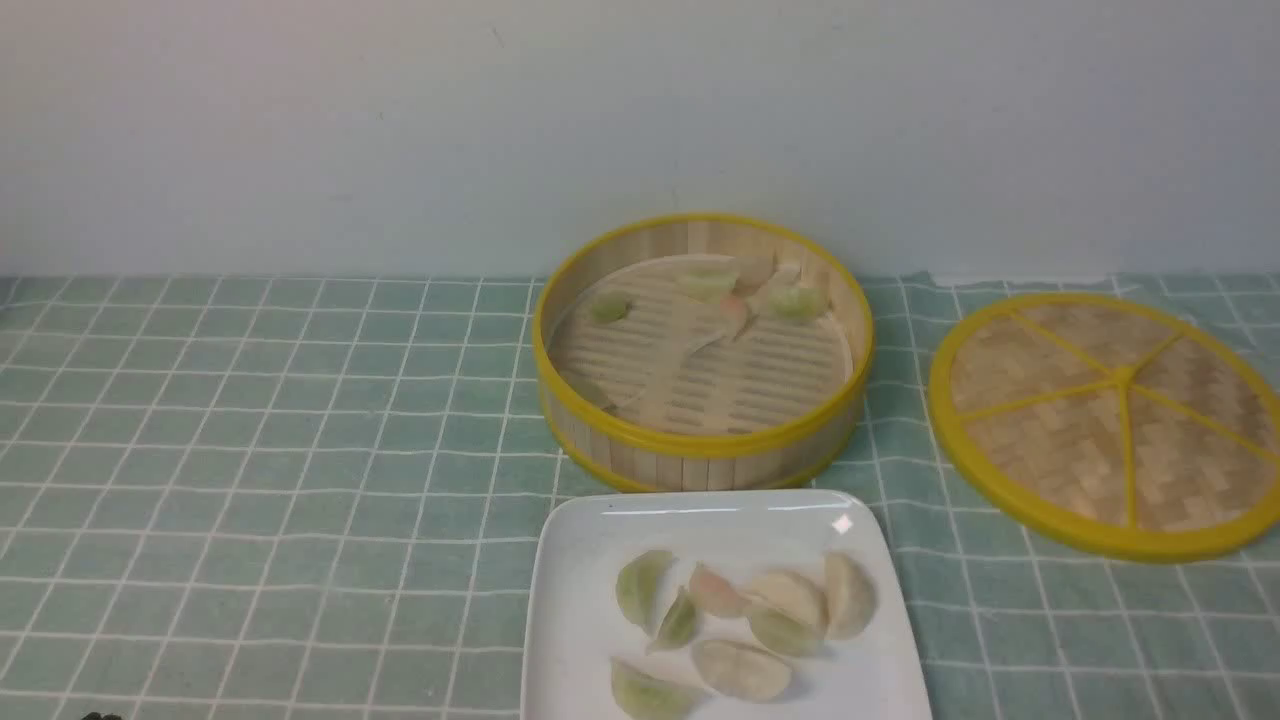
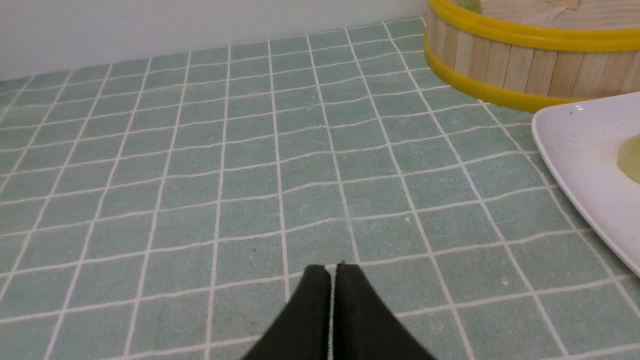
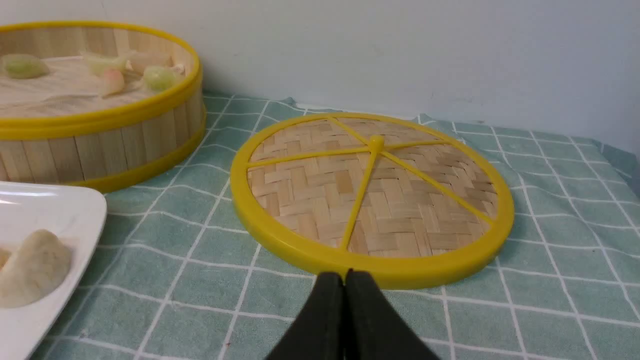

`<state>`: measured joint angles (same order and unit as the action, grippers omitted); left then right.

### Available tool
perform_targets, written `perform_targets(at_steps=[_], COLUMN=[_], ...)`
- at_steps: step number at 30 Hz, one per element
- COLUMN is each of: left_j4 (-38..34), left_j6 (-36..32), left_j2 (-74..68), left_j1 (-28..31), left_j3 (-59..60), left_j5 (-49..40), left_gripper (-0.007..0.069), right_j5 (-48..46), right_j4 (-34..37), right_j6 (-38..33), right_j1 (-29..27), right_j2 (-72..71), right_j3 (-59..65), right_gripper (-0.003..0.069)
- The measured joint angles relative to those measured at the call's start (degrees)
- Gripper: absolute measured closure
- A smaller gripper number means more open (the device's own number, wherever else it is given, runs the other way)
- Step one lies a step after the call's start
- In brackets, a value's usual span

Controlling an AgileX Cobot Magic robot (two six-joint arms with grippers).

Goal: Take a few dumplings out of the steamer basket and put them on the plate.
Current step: Use the right arm to grab a dumpling from inside the steamer

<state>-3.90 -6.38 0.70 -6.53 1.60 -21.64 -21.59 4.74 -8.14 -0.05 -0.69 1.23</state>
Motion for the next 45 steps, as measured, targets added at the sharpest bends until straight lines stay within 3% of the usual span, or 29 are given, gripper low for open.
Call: perform_targets(at_steps=[20,24,29,30,32,39,42,43,45], left_j4=[0.0,0.0,0.0,0.0,0.0,0.0,0.0,0.0,0.0], left_j6=[0.0,0.0,0.0,0.0,0.0,0.0,0.0,0.0,0.0], left_j2=[0.0,0.0,0.0,0.0,0.0,0.0,0.0,0.0,0.0], left_j1=[0.0,0.0,0.0,0.0,0.0,0.0,0.0,0.0,0.0], left_j3=[0.0,0.0,0.0,0.0,0.0,0.0,0.0,0.0,0.0], left_j5=[0.0,0.0,0.0,0.0,0.0,0.0,0.0,0.0,0.0], left_gripper=[0.0631,0.0631,0.0631,0.0631,0.0631,0.0631,0.0631,0.0631,0.0631], right_j5=[0.1,4.1,21.6,22.3,28.2,40.0,36.9,28.6,23.4], right_j4=[-1.0,-0.2,15.7,15.7,22.8,33.0,33.2,30.8,29.0], right_j6=[0.0,1.2,10.9,11.2,13.1,14.7,15.0,15.0,15.0], right_j1=[0.0,0.0,0.0,0.0,0.0,0.0,0.5,1.3,1.7], right_j2=[0.0,0.0,0.0,0.0,0.0,0.0,0.0,0.1,0.9], right_j3=[0.0,0.4,0.4,0.4,0.4,0.4,-1.4,-5.8,-9.1], right_gripper=[0.0673,0.0673,0.0673,0.0673,0.0673,0.0673,0.0673,0.0673,0.0673])
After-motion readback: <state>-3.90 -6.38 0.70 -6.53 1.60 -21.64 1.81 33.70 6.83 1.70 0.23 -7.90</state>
